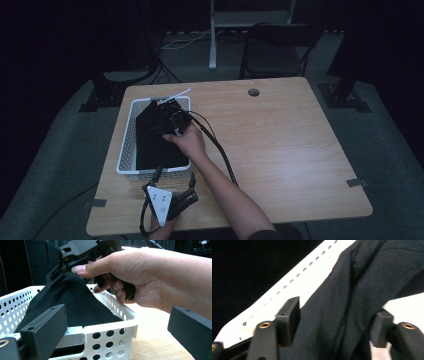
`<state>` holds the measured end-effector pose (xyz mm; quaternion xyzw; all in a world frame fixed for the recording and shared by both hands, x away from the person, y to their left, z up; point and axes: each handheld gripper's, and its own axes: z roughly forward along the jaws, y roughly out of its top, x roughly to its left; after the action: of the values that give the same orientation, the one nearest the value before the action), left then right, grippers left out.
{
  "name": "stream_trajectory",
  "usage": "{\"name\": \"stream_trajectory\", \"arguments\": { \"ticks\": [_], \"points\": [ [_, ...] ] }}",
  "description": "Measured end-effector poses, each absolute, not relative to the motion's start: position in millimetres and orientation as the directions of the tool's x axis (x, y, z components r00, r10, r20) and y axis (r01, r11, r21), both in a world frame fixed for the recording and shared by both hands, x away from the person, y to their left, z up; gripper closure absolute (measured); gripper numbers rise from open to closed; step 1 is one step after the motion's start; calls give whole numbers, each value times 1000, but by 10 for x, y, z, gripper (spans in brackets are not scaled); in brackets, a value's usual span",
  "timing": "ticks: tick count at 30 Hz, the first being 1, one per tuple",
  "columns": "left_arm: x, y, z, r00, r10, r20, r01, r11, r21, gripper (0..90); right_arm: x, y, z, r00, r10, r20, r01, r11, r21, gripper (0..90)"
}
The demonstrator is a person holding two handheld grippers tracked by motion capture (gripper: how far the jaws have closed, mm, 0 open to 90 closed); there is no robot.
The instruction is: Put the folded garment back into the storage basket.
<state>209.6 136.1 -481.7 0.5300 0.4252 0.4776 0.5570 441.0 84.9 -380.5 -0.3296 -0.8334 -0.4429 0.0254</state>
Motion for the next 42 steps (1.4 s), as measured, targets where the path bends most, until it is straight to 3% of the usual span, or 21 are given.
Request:
{"name": "stream_trajectory", "arguments": {
  "ticks": [6,19,27,31,42],
  "points": [
    [2096,1360,-4818,182,983,31,-83,-16,996,37,4433,837,-3827,-759,549,350,602,389,697,257],
    [2096,1361,-4817,183,983,33,-81,-18,997,37,4388,911,-3840,-765,587,263,585,464,665,109],
    [2097,1360,-4817,182,983,33,-81,-19,997,37,4377,902,-3849,-769,594,235,575,485,658,90],
    [2098,1360,-4817,182,983,33,-80,-19,997,37,4359,894,-3842,-793,567,223,551,511,660,34],
    [2098,1360,-4817,182,983,33,-80,-18,997,37,4254,841,-3798,-831,521,195,495,532,687,34]
  ]
}}
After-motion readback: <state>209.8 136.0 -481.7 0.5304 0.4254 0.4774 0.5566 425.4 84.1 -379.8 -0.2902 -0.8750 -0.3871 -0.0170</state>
